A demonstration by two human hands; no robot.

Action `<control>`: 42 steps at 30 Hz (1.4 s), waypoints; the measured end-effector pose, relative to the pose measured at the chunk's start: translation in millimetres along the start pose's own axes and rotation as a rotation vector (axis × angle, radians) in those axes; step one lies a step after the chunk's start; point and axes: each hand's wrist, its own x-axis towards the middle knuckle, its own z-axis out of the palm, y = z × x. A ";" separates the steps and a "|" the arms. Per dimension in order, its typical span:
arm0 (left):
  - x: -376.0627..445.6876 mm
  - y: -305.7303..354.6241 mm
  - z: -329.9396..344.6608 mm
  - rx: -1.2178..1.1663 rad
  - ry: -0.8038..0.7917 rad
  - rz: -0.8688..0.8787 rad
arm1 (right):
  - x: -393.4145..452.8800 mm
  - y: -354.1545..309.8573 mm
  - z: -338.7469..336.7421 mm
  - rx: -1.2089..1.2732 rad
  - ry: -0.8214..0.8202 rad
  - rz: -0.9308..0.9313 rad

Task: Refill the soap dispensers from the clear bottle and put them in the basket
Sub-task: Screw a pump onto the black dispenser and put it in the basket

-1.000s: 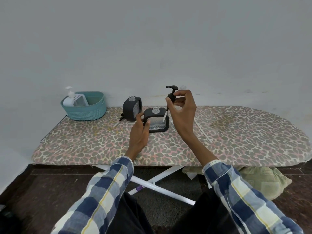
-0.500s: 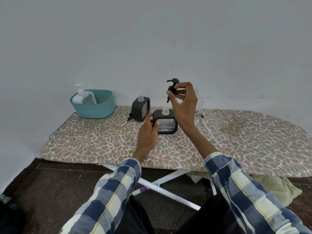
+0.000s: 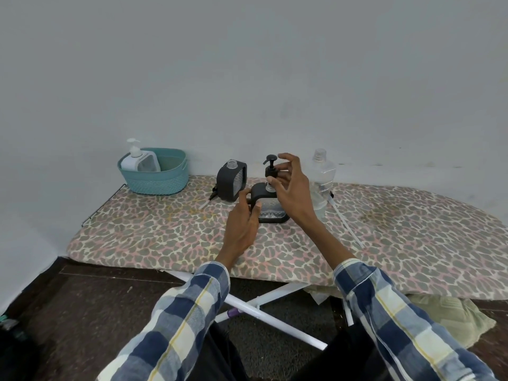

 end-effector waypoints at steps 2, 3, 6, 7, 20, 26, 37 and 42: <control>0.2 -0.6 -0.4 -0.010 0.003 -0.001 | -2.6 9.0 2.9 -0.135 -0.024 -0.060; 0.0 -0.2 -0.8 -0.016 0.002 0.004 | -4.9 13.0 4.1 -0.193 -0.022 -0.095; 1.5 2.0 -1.6 -0.020 0.003 0.019 | -7.2 16.2 5.3 -0.185 0.025 -0.102; 1.6 2.2 -2.0 -0.016 0.003 0.015 | -6.0 16.3 5.2 -0.166 0.048 -0.079; -0.3 0.6 -1.3 0.021 -0.006 -0.011 | 5.1 11.4 -2.4 -0.150 -0.010 0.118; 0.0 0.1 -0.7 0.037 -0.002 0.002 | 1.5 13.4 -11.6 -0.201 -0.170 0.046; -0.9 1.3 1.4 0.045 0.006 0.016 | -3.5 15.8 -6.4 -0.219 -0.104 0.033; 0.9 -1.0 0.7 0.051 0.014 0.030 | -0.7 17.6 -7.8 -0.208 -0.062 0.065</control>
